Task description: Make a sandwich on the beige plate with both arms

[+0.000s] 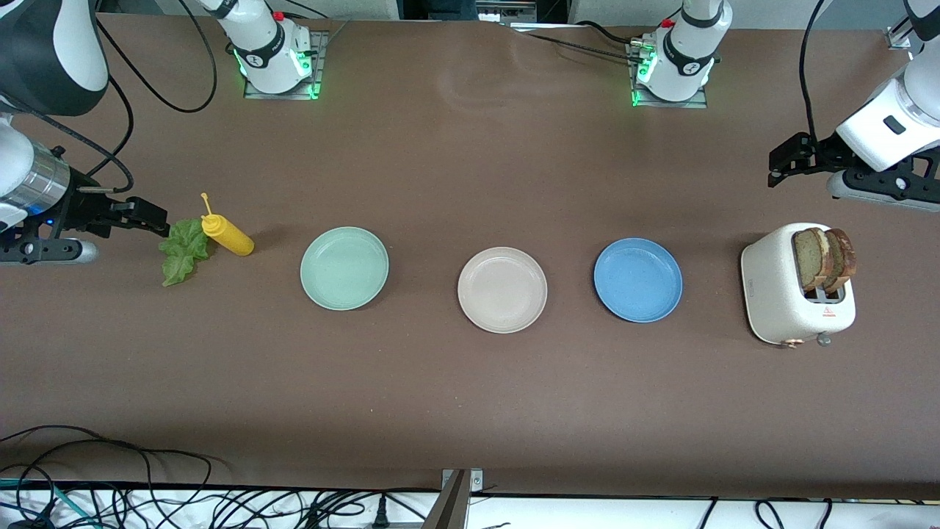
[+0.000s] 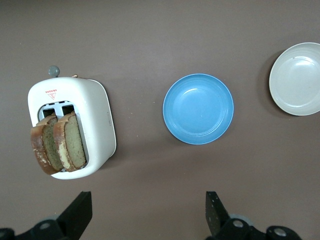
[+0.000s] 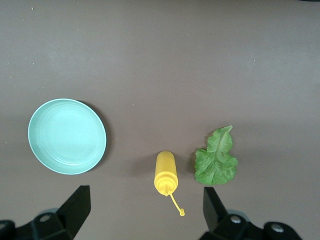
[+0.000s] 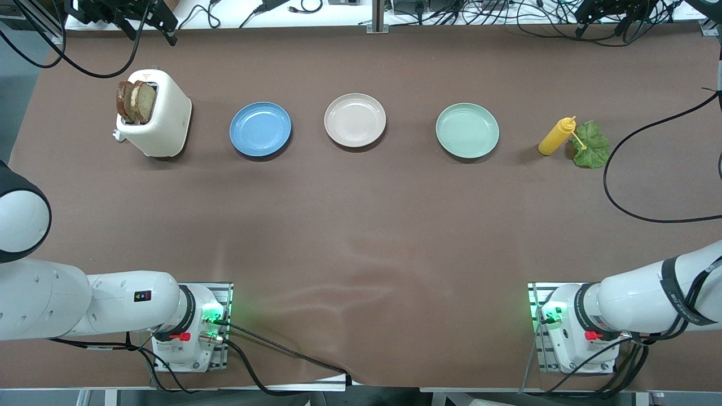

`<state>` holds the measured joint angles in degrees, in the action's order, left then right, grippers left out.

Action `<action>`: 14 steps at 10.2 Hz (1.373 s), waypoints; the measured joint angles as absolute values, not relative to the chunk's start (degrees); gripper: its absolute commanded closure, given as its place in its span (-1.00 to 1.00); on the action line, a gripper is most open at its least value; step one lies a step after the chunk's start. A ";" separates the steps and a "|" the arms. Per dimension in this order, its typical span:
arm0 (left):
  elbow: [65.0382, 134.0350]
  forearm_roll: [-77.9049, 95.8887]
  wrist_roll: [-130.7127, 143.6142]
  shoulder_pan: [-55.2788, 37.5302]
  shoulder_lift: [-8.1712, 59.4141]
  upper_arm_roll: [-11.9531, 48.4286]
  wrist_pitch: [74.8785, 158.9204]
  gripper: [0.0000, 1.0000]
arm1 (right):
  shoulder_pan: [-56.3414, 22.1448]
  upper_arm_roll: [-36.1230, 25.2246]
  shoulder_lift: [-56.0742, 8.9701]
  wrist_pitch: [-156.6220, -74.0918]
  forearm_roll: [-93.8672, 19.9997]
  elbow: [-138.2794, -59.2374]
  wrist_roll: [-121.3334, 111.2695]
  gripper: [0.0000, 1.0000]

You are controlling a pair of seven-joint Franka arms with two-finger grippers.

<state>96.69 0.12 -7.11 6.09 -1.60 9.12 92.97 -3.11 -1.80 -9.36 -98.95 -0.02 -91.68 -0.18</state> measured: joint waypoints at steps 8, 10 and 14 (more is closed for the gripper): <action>96.69 0.13 -7.11 7.15 -0.52 9.12 92.97 -1.00 | -3.11 -1.80 -9.36 -98.95 -0.03 -91.68 -0.18 -1.00; 96.69 0.13 -7.11 8.33 0.92 9.09 92.97 -1.00 | -3.11 -1.80 -9.36 -98.95 -0.03 -91.68 -0.18 -1.00; 96.40 0.13 -7.11 11.13 2.91 9.05 93.04 -1.00 | -3.11 -1.80 -9.36 -98.95 -0.03 -91.68 -0.18 -1.00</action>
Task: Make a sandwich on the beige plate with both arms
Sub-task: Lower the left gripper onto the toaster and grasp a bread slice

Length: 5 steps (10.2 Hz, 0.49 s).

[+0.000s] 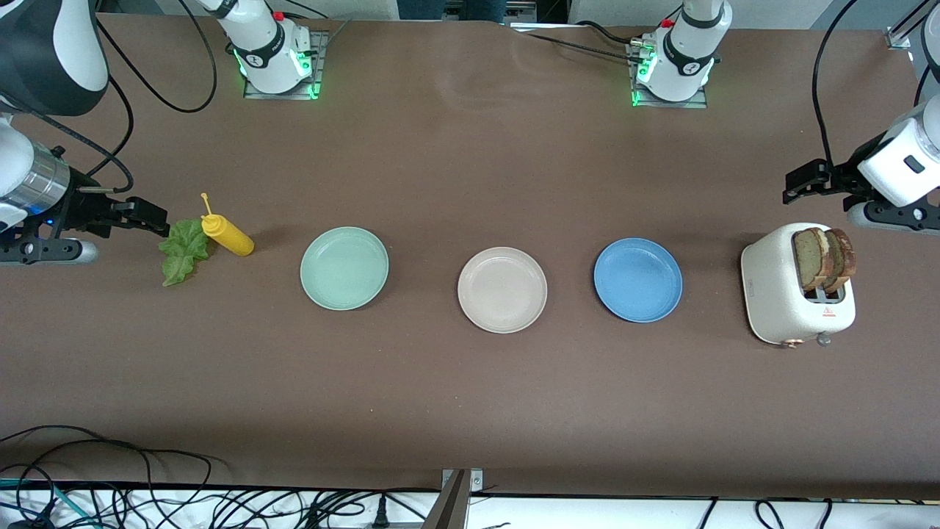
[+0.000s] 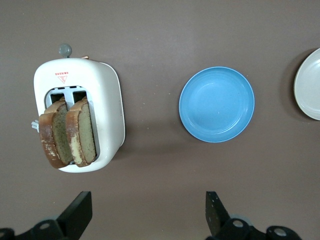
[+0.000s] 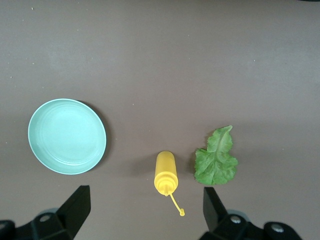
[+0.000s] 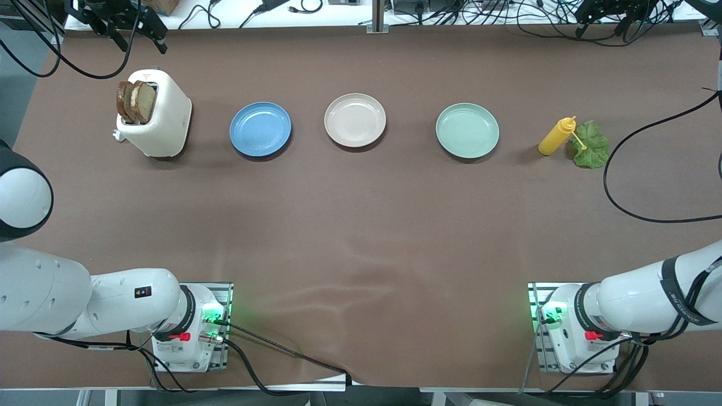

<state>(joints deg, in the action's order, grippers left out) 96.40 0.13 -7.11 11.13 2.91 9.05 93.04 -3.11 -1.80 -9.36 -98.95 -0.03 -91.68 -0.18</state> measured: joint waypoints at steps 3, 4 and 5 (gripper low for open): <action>96.30 0.09 -8.10 14.37 5.46 8.98 96.26 -1.00 | -3.09 -1.81 -9.37 -98.95 -0.03 -91.68 -0.18 -1.00; 96.31 0.08 -8.93 15.26 7.11 8.96 98.26 -1.00 | -3.09 -1.81 -9.38 -98.95 -0.03 -91.67 -0.17 -1.00; 96.32 0.04 -9.41 15.99 9.50 8.95 99.91 -1.00 | -3.08 -1.82 -9.39 -98.94 -0.03 -91.65 -0.17 -1.00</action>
<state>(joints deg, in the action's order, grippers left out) 96.32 0.04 -9.41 15.99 9.50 8.95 99.91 -3.08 -1.82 -9.39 -98.94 -0.03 -91.65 -0.17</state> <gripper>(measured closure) 0.000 0.000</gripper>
